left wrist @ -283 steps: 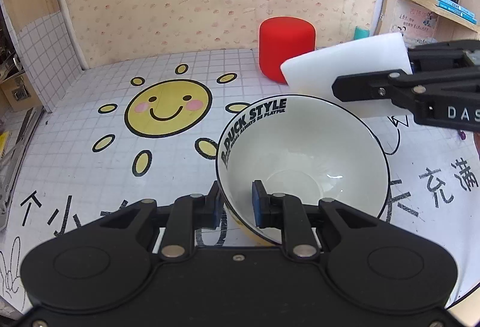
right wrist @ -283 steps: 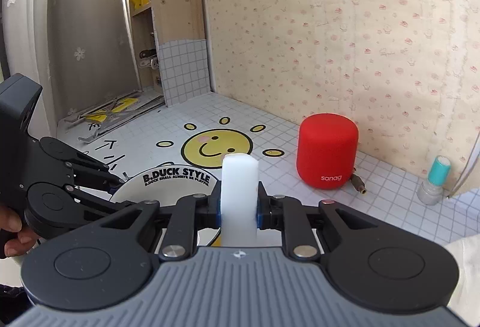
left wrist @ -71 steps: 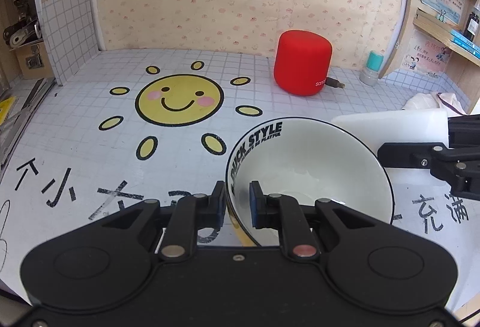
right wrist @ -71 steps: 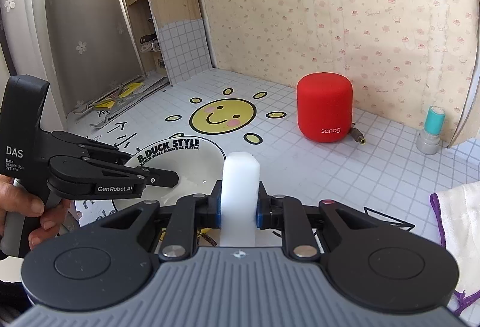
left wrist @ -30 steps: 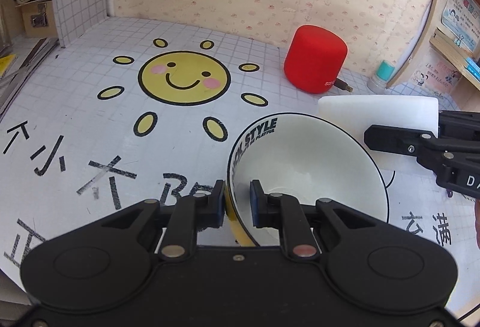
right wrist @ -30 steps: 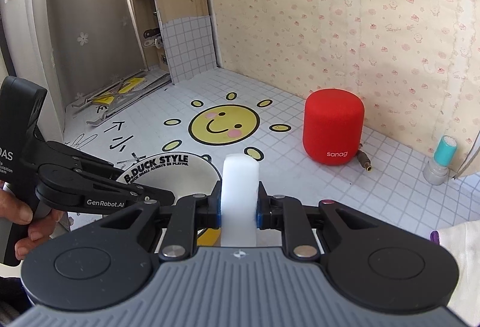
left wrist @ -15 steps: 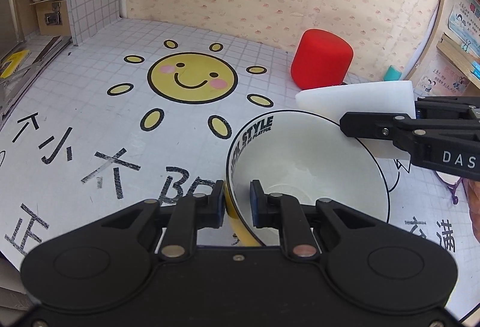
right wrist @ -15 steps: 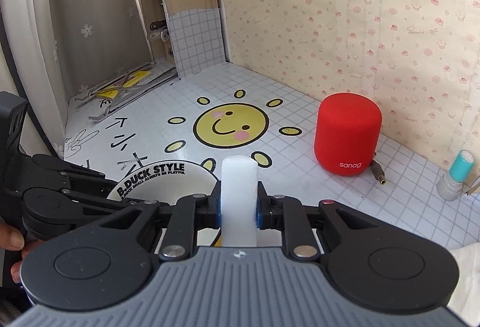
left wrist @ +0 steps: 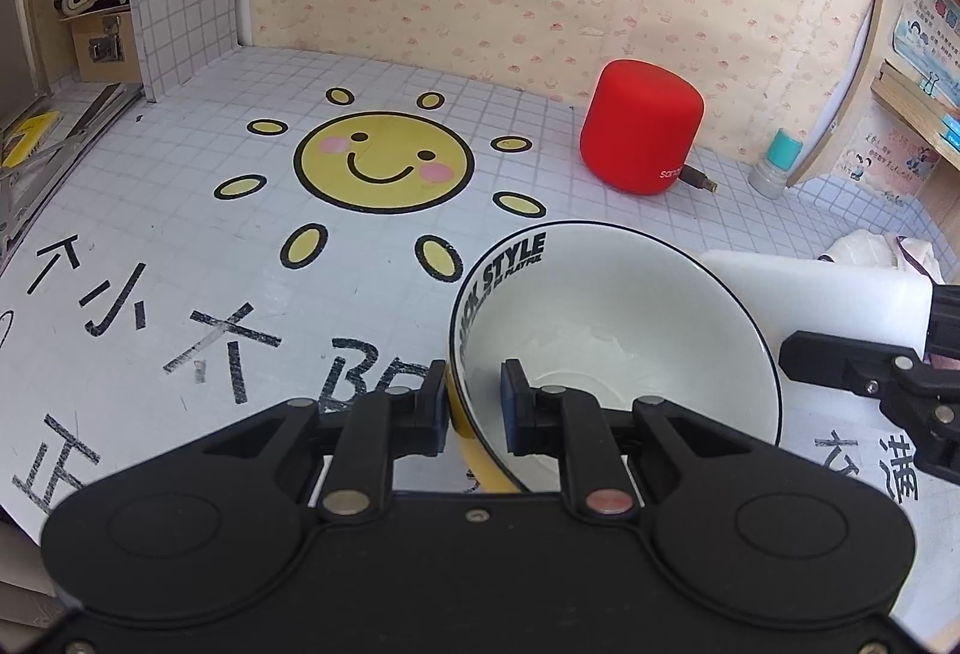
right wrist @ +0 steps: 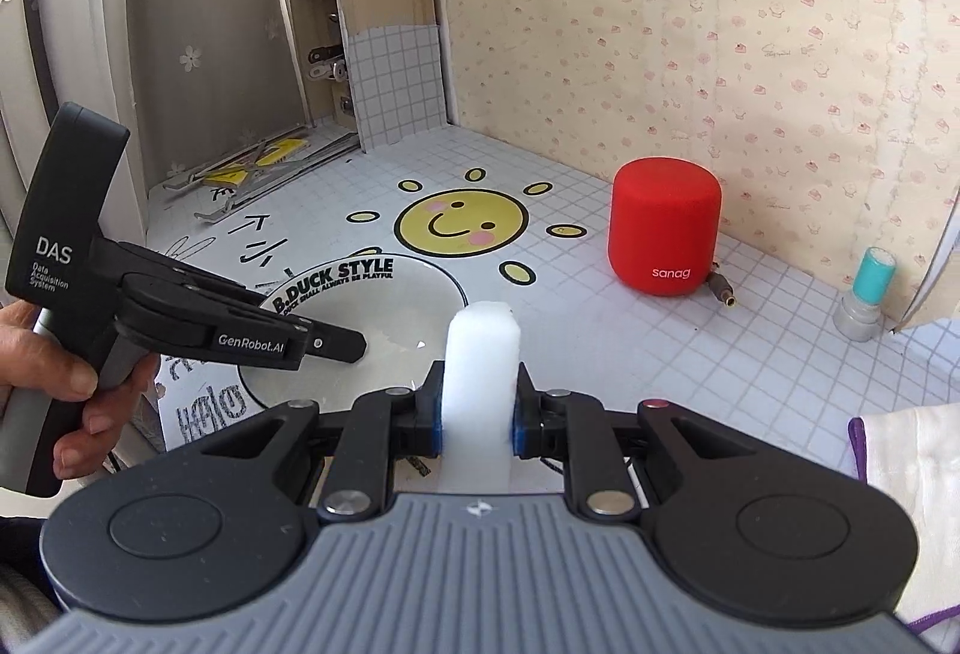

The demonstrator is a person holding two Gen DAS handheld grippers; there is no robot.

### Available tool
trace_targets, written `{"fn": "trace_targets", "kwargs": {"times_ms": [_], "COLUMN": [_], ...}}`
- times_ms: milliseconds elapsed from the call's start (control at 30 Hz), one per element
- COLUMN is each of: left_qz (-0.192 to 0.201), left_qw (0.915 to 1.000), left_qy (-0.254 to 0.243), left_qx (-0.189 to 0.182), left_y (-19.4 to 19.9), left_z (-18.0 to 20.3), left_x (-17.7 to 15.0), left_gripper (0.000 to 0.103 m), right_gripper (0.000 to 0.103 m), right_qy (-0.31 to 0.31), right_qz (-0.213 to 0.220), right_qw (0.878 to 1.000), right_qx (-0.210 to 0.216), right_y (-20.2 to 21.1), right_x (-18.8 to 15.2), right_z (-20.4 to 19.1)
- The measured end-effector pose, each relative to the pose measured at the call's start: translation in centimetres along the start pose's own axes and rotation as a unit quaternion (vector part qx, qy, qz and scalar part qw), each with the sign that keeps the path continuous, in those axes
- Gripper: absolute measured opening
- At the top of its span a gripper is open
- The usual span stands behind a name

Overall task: Clean bowl
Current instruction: 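Rub the sponge along the bowl rim again with the right gripper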

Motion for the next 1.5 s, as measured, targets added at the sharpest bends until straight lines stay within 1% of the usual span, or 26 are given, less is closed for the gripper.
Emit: {"fn": "trace_targets", "kwargs": {"times_ms": [133,467,600,700,967,1167,1400,1500], "left_qz": [0.002,0.002,0.001,0.003,0.008,0.007,-0.001,0.0], "left_qw": [1.0,1.0,1.0,1.0,0.9999,0.9999,0.9997,0.9988], "left_qy": [-0.003,-0.002,-0.004,-0.003,-0.007,-0.005,-0.026,-0.049], "left_qx": [0.001,0.0,0.001,0.002,0.009,0.005,0.002,0.0], "left_y": [0.0,0.0,-0.1,-0.1,0.1,0.3,0.0,-0.2], "left_z": [0.0,-0.1,-0.1,0.2,1.1,1.2,0.6,0.4], "left_x": [0.0,0.0,0.0,-0.1,-0.3,-0.4,0.0,0.4], "left_gripper": [0.019,0.019,0.019,0.02,0.021,0.021,0.023,0.022], "right_gripper": [0.021,0.021,0.021,0.021,0.022,0.022,0.022,0.022], "right_qy": [-0.008,0.015,0.02,0.021,-0.01,-0.012,-0.021,-0.028], "right_qz": [0.002,-0.01,-0.012,-0.007,0.012,0.019,0.023,0.025], "right_qw": [1.0,1.0,1.0,1.0,1.0,0.999,0.999,0.999], "right_qx": [0.004,0.009,0.004,-0.003,-0.01,-0.023,-0.033,-0.033], "right_y": [-0.3,-4.2,-5.0,-4.6,-2.2,-1.3,-0.6,-0.6], "right_x": [0.4,3.8,4.3,3.9,1.6,1.1,0.4,0.4], "right_z": [0.5,0.6,0.4,0.2,0.4,-0.2,-0.5,-0.4]}}
Point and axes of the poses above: each gripper's, at about its wrist camera, not at the fingertips, and y roughly against the way its jaws point, z to its right, x to its top, the point moved 7 cm from there along -y, roughly the way its jaws point
